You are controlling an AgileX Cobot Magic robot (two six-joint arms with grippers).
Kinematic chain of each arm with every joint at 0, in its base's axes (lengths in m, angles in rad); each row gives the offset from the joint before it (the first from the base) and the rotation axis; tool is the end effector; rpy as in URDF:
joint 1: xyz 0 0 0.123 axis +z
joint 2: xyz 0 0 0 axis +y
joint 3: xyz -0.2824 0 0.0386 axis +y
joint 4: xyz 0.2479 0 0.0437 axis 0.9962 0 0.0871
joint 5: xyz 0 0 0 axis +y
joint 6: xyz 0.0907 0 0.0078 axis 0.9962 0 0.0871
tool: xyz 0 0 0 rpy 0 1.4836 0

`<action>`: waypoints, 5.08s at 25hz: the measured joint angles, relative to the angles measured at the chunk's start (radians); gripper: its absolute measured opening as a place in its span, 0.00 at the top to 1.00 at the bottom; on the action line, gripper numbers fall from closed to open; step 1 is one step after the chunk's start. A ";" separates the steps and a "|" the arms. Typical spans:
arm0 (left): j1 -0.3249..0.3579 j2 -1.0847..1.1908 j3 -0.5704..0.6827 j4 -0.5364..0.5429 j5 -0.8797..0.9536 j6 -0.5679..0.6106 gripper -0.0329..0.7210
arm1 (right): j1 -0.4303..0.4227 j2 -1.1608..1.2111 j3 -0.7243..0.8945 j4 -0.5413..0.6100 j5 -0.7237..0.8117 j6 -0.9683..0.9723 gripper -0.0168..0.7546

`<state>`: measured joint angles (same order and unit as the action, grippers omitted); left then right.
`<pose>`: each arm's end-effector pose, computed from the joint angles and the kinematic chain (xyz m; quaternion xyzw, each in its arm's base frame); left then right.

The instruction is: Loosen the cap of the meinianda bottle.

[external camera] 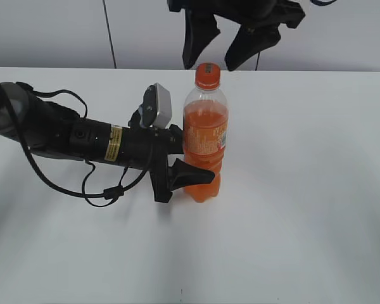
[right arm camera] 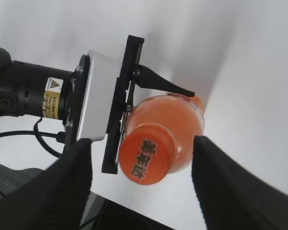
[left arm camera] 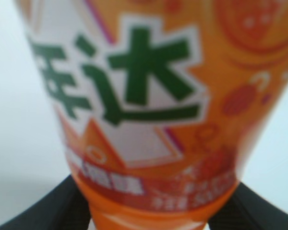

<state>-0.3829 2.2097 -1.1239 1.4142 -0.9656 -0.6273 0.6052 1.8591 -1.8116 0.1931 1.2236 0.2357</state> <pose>0.3356 -0.2148 0.0904 0.5658 0.6200 -0.3669 0.4012 0.3206 0.2417 0.3319 -0.1649 0.9629 0.1651 0.1358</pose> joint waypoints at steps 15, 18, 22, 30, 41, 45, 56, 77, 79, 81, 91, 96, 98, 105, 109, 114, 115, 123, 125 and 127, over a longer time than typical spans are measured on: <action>0.000 0.000 0.000 0.001 0.000 0.000 0.41 | 0.000 0.028 0.000 0.000 0.000 0.001 0.42; 0.000 0.000 0.000 0.001 0.000 0.000 0.41 | 0.000 0.028 0.000 0.000 0.000 0.001 0.57; 0.000 0.000 0.000 0.001 0.000 0.000 0.41 | 0.000 0.028 0.000 0.000 0.000 0.001 0.61; 0.000 0.000 0.000 0.001 0.000 0.000 0.41 | 0.000 0.028 0.000 0.001 -0.001 -0.112 0.61; 0.000 0.000 0.000 0.002 -0.001 0.000 0.41 | 0.000 0.028 -0.002 0.009 0.000 -0.948 0.62; 0.000 0.000 0.000 0.001 -0.001 0.000 0.41 | 0.000 0.028 -0.002 0.008 0.003 -1.231 0.62; 0.000 0.000 0.000 0.001 -0.001 0.000 0.41 | 0.000 0.027 -0.010 0.008 0.013 -1.395 0.62; 0.000 0.000 0.000 0.003 -0.005 0.000 0.41 | 0.000 0.009 -0.051 0.034 0.007 -1.342 0.25; 0.000 0.000 0.000 0.003 -0.005 0.000 0.41 | 0.000 -0.005 -0.051 0.039 0.007 -1.297 0.25; 0.000 0.000 0.000 0.003 -0.005 0.000 0.41 | 0.000 -0.021 -0.051 0.043 0.007 -1.228 0.25; 0.000 0.000 0.000 0.003 -0.005 0.000 0.41 | 0.000 -0.045 -0.056 0.050 0.007 -0.125 0.27; 0.000 0.000 0.000 0.003 -0.005 0.000 0.41 | 0.000 -0.046 -0.052 0.022 0.007 -0.012 0.32; 0.000 0.000 0.000 0.003 -0.005 0.000 0.41 | 0.000 -0.047 -0.031 0.012 0.007 -0.007 0.33; 0.000 0.000 0.000 0.003 -0.005 0.000 0.41 | 0.000 -0.047 0.030 -0.011 0.007 0.000 0.33; 0.000 0.000 0.000 0.003 -0.005 0.000 0.41 | 0.000 -0.046 0.030 -0.014 0.007 0.001 0.33; 0.000 0.000 0.000 0.003 -0.005 0.000 0.41 | 0.000 -0.014 0.031 -0.013 0.007 0.001 0.33; 0.000 0.000 0.000 0.003 -0.005 0.000 0.41 | 0.000 -0.009 0.031 -0.013 0.007 0.001 0.33; 0.000 0.000 0.000 0.003 -0.005 0.000 0.41 | 0.000 -0.001 0.032 -0.013 0.007 0.001 0.33; 0.000 0.000 0.000 0.003 -0.005 0.000 0.41 | 0.000 -0.001 0.032 -0.013 0.007 0.001 0.36; 0.000 0.000 0.000 0.003 -0.005 0.000 0.41 | 0.000 -0.001 0.032 -0.013 0.007 -0.001 0.40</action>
<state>-0.3829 2.2097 -1.1239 1.4175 -0.9710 -0.6273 0.6052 1.8578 -1.7796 0.1803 1.2303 0.2349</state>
